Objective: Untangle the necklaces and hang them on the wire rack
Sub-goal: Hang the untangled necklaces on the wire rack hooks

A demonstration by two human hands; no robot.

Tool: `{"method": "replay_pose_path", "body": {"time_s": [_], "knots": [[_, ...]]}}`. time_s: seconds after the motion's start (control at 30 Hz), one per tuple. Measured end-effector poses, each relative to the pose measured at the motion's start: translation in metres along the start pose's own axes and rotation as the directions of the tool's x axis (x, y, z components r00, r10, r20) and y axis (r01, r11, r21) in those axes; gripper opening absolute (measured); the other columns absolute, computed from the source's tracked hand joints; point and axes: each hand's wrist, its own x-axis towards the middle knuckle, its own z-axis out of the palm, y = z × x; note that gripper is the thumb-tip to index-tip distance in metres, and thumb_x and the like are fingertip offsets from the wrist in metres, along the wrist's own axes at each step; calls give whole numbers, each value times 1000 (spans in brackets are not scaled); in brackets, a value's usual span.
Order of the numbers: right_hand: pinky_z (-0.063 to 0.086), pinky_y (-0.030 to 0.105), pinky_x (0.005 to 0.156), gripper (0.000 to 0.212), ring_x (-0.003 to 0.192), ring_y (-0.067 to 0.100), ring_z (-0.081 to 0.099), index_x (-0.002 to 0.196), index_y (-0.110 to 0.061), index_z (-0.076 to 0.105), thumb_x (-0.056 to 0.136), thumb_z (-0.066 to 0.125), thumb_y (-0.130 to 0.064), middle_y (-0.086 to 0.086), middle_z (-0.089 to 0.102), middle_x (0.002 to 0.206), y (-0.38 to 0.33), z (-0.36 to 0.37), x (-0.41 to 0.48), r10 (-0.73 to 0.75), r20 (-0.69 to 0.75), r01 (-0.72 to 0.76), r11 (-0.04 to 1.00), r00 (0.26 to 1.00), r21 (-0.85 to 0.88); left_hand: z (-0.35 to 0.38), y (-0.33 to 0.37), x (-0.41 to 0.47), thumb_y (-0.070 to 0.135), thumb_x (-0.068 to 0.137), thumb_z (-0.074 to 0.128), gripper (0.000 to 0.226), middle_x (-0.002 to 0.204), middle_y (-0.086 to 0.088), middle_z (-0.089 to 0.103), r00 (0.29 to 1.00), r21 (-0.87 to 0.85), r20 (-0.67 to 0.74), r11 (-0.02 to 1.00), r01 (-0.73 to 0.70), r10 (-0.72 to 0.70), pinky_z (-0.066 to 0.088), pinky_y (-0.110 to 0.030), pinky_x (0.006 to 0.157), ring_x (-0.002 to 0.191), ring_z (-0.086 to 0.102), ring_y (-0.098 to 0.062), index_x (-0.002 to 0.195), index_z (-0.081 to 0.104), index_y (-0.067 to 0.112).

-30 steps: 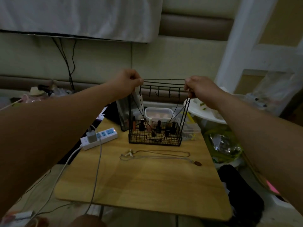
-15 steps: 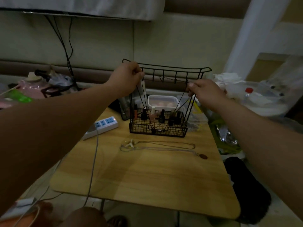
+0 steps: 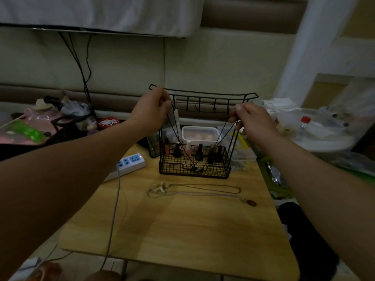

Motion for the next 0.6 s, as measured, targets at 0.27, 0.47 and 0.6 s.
{"method": "replay_pose_path", "body": {"time_s": [0.27,0.47,0.6], "knots": [[51,31,64,33,70,21,67,99,-13,69,110,43,-31,5,75,91,11,11,1,10,43,-2,983,999,-181,11,-13,-3,22,107,52,8,88,1,62,999,231,-26,972,-40,48,49,-30,61,78,62,-18,107,59,19],[52,35,66,34,74,20,66,96,-16,67,110,42,-33,4,73,93,29,13,-5,-4,18,8,980,1000,-198,19,-15,-7,22,107,53,10,94,-4,66,999,172,-29,984,-38,44,60,-41,72,79,65,-18,112,59,16],[58,50,78,35,74,25,68,93,-21,67,108,42,-39,-1,74,86,31,12,-3,0,-20,-4,980,1000,-198,23,-14,-6,22,107,54,8,91,-3,65,998,165,-52,986,-35,45,57,-34,65,76,64,-15,109,58,16]]}}
